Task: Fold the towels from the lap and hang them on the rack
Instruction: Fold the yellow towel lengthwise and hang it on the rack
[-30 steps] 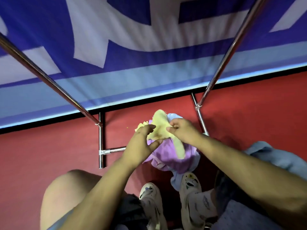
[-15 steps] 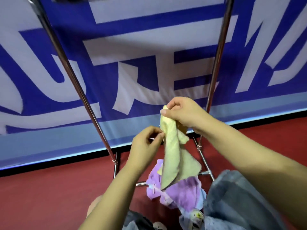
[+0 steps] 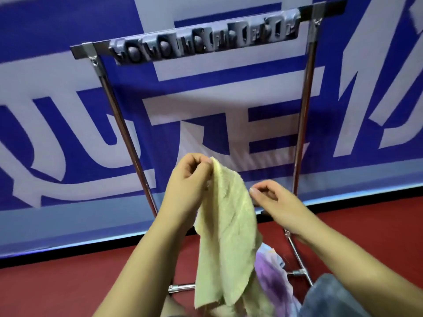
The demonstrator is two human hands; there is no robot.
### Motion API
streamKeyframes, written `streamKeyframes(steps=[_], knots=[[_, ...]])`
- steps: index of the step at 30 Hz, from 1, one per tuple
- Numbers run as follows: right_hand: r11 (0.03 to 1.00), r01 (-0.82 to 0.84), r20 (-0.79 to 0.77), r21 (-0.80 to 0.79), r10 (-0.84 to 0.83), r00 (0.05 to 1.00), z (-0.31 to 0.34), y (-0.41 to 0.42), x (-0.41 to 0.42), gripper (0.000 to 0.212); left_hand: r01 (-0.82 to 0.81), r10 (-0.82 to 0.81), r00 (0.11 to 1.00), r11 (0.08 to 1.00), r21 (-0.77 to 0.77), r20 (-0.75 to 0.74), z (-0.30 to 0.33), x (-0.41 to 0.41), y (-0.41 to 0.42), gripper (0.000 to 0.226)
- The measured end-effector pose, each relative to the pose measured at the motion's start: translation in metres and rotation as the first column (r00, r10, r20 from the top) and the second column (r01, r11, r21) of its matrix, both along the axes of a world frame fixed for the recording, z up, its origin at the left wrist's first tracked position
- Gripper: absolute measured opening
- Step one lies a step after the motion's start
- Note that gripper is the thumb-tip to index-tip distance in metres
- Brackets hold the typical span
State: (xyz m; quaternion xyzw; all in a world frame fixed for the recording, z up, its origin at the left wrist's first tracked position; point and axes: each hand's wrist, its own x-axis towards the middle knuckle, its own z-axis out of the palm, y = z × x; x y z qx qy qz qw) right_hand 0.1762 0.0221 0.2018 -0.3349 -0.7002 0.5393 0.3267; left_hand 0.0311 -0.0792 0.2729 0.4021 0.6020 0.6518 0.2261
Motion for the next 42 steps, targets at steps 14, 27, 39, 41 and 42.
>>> streamKeyframes(steps=[14,27,39,41,42], knots=[[0.902,-0.134,-0.279,-0.41,0.016,0.96,-0.01,-0.015,-0.006,0.02,-0.036,0.036,0.999,0.999,0.019,0.006,0.016,-0.009,0.009,0.02],[0.904,0.118,-0.303,-0.412,-0.258,0.917,0.01,0.014,-0.035,0.02,0.218,-0.217,0.976,0.971,-0.098,0.019,-0.011,-0.015,0.011,0.02],[0.876,-0.375,0.008,0.304,0.391,0.92,0.075,0.003,-0.027,0.01,0.366,-0.385,0.911,0.919,-0.143,-0.144,-0.014,-0.032,0.008,0.04],[0.855,-0.421,0.032,0.303,0.433,0.901,0.079,0.006,-0.026,0.007,0.44,-0.46,0.882,0.882,-0.171,-0.106,-0.013,-0.035,0.008,0.035],[0.839,-0.448,0.061,0.309,0.453,0.889,0.081,0.008,-0.025,0.006,0.442,-0.465,0.879,0.878,-0.183,-0.107,-0.013,-0.038,0.007,0.032]])
